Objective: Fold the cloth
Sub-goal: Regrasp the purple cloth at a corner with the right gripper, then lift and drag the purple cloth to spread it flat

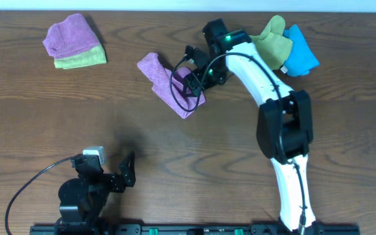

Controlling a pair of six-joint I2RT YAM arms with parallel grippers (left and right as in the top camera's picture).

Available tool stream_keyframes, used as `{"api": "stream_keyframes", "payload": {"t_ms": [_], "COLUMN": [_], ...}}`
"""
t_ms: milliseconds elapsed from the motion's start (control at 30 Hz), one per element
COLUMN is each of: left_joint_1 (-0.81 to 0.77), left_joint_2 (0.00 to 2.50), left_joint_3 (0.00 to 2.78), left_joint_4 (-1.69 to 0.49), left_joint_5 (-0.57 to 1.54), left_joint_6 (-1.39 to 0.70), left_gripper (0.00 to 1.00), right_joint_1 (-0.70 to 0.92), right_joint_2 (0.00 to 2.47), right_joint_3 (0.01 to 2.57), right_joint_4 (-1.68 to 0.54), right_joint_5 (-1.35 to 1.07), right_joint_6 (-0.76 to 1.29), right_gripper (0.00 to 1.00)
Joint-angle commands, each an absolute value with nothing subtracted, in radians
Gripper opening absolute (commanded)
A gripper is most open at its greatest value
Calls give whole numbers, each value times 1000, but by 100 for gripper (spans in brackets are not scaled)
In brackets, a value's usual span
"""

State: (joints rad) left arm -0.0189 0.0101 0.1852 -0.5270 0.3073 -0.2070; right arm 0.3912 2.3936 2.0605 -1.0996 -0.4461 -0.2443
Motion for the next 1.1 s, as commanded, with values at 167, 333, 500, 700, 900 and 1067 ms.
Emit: {"api": "stream_keyframes", "payload": {"t_ms": [167, 333, 500, 700, 900, 1067], "left_joint_1": [-23, -23, -23, -23, -23, -23], "left_joint_2": [4, 4, 4, 4, 4, 4], "left_joint_3": [179, 179, 179, 179, 179, 179], "left_joint_4": [-527, -527, -527, -527, -527, -527], "left_joint_5": [304, 304, 304, 304, 305, 304], "left_joint_6": [-210, -210, -210, -210, -210, -210], "left_gripper": [95, 95, 95, 95, 95, 95], "right_joint_1": [416, 416, 416, 418, 439, 462], "right_joint_2": [2450, 2449, 2397, 2298, 2289, 2289], "right_joint_3": [2059, 2067, 2082, 2082, 2094, 2099], "right_joint_4": [-1055, -1048, -1025, -868, -786, -668], "right_joint_5": [-379, -307, -263, -141, -121, -26], "right_joint_6": [-231, -186, -160, -127, -123, -109], "right_gripper": [41, 1, 1, 1, 1, 1]}}
